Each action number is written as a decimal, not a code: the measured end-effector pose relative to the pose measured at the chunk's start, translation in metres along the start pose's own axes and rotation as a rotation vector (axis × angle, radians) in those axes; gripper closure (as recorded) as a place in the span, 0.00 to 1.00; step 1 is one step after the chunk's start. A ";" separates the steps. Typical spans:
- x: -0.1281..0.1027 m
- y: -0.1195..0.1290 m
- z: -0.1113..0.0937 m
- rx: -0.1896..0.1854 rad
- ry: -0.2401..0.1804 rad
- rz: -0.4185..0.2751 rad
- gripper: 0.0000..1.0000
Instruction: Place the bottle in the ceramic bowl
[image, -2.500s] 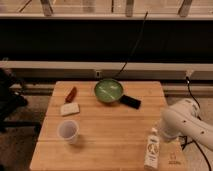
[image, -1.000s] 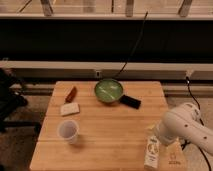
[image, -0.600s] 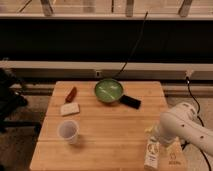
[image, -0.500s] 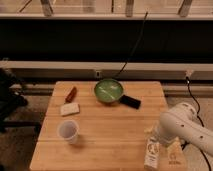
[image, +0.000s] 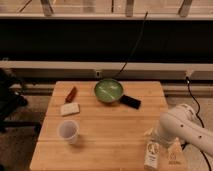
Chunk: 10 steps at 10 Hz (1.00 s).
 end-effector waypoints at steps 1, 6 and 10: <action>-0.001 0.001 0.004 0.005 -0.014 -0.032 0.20; -0.002 0.006 0.020 -0.009 -0.021 -0.109 0.20; 0.002 0.008 0.035 -0.045 0.006 -0.127 0.20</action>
